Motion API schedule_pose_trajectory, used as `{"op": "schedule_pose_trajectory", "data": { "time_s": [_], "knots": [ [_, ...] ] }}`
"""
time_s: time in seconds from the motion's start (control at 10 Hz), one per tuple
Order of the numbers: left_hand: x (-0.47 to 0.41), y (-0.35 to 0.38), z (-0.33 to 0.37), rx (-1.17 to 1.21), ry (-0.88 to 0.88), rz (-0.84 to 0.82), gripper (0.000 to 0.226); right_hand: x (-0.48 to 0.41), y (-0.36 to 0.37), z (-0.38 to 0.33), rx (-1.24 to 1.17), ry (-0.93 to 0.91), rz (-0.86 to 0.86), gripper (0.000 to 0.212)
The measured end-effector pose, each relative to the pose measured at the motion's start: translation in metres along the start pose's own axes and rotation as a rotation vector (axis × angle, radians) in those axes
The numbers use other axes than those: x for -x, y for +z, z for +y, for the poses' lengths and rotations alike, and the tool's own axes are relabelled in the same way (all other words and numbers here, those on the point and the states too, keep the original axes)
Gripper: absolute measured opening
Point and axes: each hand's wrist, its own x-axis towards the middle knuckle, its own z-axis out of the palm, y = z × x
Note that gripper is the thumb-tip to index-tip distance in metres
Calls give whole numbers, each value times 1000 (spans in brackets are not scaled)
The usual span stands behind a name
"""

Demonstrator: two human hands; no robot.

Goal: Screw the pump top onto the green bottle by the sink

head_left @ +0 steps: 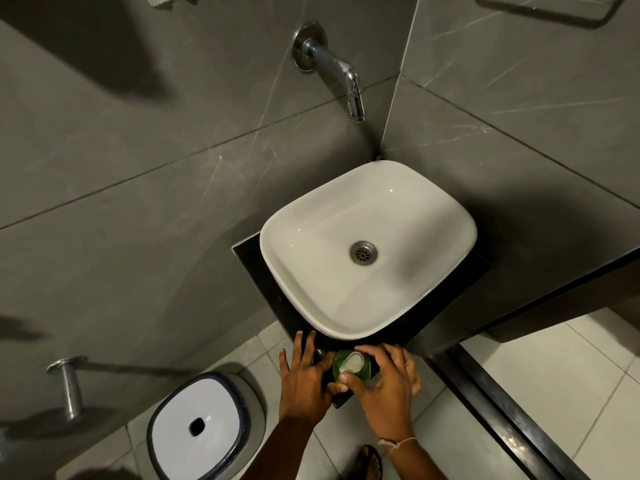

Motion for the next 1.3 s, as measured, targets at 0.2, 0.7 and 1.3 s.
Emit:
{"op": "schedule_pose_trajectory", "data": {
  "time_s": [0.2, 0.7, 1.3],
  "knots": [
    [1, 0, 1, -4, -13, 1, 62, 6, -25, -5, -197, -18, 109, 17],
    [1, 3, 0, 1, -32, -5, 66, -19, -28, -16, -263, 35, -168, 19],
    [20, -68, -21, 10, -33, 306, 42, -8, -135, -74, -612, -44, 72, 16]
  ]
}}
